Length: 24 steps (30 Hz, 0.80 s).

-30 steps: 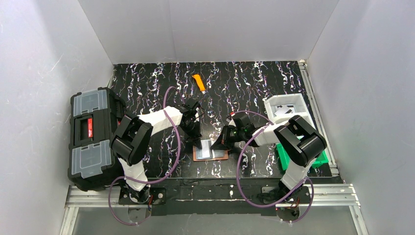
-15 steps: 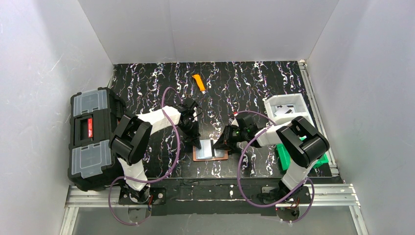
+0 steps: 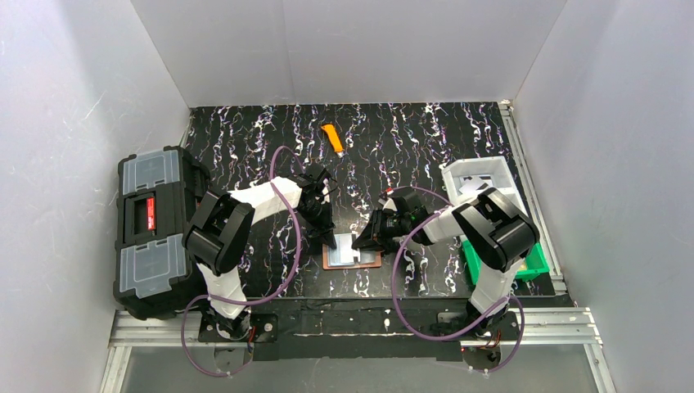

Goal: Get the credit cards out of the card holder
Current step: Remove the credit card from the card holder.

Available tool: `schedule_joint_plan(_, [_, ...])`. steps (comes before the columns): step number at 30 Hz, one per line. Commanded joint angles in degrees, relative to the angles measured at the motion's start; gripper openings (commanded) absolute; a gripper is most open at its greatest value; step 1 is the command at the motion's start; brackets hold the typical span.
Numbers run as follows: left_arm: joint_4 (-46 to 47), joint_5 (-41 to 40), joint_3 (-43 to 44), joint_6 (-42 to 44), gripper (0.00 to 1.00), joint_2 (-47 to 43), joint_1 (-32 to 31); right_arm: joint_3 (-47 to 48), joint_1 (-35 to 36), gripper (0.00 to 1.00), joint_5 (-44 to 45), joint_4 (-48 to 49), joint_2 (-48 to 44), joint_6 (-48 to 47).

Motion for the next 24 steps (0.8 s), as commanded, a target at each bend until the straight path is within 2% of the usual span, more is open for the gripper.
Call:
schedule_joint_plan(1, [-2.47, -7.78, -2.8, 1.83, 0.0, 3.27, 0.21, 0.91, 0.2, 0.26, 0.25, 0.98, 1.26, -0.09])
schedule_joint_plan(3, [-2.47, -8.04, -2.86, 1.66, 0.0, 3.18, 0.21, 0.84, 0.2, 0.23, 0.53, 0.61, 0.95, -0.39])
schedule_joint_plan(4, [-2.46, -8.19, -2.96, 1.51, 0.0, 3.07, 0.21, 0.78, 0.2, 0.18, 0.9, 0.11, 0.67, -0.57])
schedule_joint_plan(5, [-2.69, -8.93, -2.94, 1.35, 0.0, 2.58, 0.23, 0.14, 0.07, 0.01, 2.62, -2.15, -0.85, -1.59])
schedule_joint_plan(14, [-4.12, -11.44, -2.87, 1.43, 0.0, 1.67, 0.23, -5.62, -2.01, 0.01, 11.15, -10.64, -11.82, -6.48])
schedule_joint_plan(24, [-4.15, -10.16, -2.15, 2.22, 0.0, 0.02, 0.3, -3.4, -2.44, 0.01, 15.45, -21.54, -20.72, -10.52])
